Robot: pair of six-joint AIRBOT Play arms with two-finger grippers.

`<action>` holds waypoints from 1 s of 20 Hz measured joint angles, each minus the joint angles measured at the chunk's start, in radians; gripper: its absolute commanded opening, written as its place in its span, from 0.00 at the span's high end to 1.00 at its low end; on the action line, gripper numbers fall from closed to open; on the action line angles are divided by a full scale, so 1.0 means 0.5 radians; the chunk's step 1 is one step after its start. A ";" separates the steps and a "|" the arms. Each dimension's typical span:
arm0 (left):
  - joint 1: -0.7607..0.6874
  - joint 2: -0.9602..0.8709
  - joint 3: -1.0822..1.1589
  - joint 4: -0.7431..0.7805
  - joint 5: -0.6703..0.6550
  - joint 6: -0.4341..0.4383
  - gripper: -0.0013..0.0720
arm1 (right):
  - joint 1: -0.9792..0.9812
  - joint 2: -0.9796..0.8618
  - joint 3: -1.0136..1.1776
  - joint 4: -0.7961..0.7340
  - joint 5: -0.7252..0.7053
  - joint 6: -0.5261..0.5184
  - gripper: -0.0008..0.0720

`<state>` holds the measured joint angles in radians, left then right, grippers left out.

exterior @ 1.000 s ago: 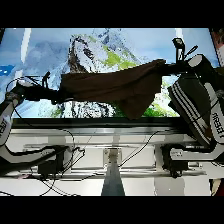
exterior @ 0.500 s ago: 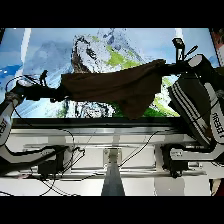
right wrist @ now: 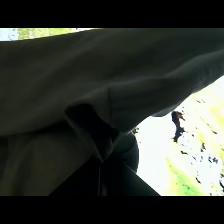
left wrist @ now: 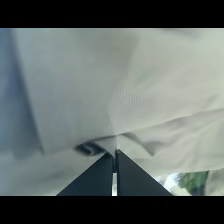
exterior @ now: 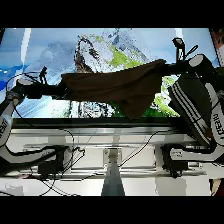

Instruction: Fold the clothes and pants, and hang the long-sleeved shirts on hangers.

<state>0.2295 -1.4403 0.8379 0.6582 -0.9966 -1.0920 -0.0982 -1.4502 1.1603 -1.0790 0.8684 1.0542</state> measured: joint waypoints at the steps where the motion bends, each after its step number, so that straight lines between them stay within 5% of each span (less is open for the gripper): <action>1: 0.004 0.013 0.048 -0.021 -0.010 0.016 0.97 | 0.000 0.039 0.000 0.000 0.002 0.000 0.97; 11: 0.270 0.526 1.086 -0.093 -0.116 0.067 0.97 | 0.001 1.029 0.002 0.029 -0.426 -0.001 0.97; 16: 0.425 0.967 1.282 -0.102 0.227 0.068 0.97 | 0.002 1.630 0.002 0.161 -0.824 -0.001 0.97; 20: 0.511 1.276 1.315 -0.027 0.530 0.069 0.97 | 0.002 1.983 0.002 0.224 -0.868 -0.001 0.97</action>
<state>0.4850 -0.8024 1.4956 0.6449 -0.7315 -1.0576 -0.0975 -0.4587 1.1614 -0.9672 0.4343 1.0538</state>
